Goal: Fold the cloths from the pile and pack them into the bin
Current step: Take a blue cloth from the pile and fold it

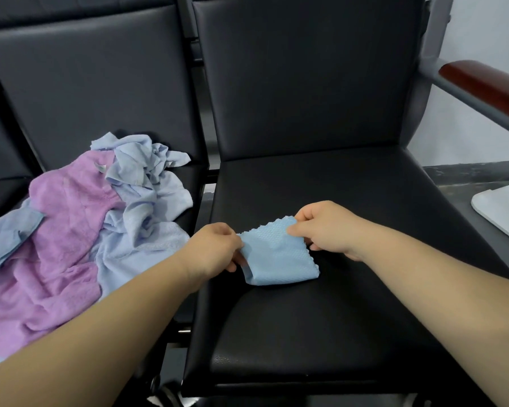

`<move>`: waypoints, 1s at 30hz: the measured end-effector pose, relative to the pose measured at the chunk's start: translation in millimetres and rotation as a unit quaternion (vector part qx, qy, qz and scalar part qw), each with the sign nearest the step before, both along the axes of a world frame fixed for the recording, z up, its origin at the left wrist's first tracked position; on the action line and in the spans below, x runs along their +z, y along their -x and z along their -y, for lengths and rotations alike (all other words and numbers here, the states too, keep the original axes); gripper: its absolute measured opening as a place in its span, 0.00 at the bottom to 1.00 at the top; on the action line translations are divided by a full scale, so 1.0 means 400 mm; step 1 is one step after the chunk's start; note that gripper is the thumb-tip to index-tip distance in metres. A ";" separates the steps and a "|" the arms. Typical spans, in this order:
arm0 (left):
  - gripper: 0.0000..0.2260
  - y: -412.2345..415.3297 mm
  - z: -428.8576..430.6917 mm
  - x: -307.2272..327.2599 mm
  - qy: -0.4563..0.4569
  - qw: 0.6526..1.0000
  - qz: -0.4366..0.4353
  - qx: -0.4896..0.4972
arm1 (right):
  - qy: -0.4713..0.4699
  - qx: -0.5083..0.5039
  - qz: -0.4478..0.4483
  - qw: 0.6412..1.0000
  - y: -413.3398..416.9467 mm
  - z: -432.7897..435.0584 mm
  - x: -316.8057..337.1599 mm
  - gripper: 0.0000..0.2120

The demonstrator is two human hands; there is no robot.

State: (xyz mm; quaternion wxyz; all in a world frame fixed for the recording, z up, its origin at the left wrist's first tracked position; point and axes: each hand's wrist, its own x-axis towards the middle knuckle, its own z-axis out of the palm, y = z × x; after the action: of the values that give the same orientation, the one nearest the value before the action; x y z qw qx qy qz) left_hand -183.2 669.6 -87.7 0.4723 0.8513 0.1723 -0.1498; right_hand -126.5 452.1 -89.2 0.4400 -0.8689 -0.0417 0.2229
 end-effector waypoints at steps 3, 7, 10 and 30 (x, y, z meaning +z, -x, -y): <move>0.04 -0.008 0.002 -0.012 -0.019 1.000 0.018 0.010 | 0.035 -0.007 0.015 0.999 -0.014 -0.016 -0.018 0.07; 0.03 -0.007 0.006 -0.008 -0.001 1.000 0.012 0.015 | 0.059 -0.003 0.041 0.997 -0.020 -0.025 -0.028 0.04; 0.08 0.007 0.009 0.001 0.013 1.000 0.007 0.001 | 0.096 0.013 0.069 0.993 -0.023 -0.030 -0.031 0.03; 0.07 0.074 0.004 -0.033 -0.089 0.987 0.051 -0.120 | 0.231 0.012 0.154 0.961 0.004 -0.067 -0.061 0.05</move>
State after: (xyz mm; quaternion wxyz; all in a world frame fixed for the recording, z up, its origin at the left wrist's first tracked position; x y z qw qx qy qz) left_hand -212.9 668.2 -100.8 0.3811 0.9112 0.0576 -0.1457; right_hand -128.3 478.9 -113.5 0.2127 -0.9701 -0.0670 0.0957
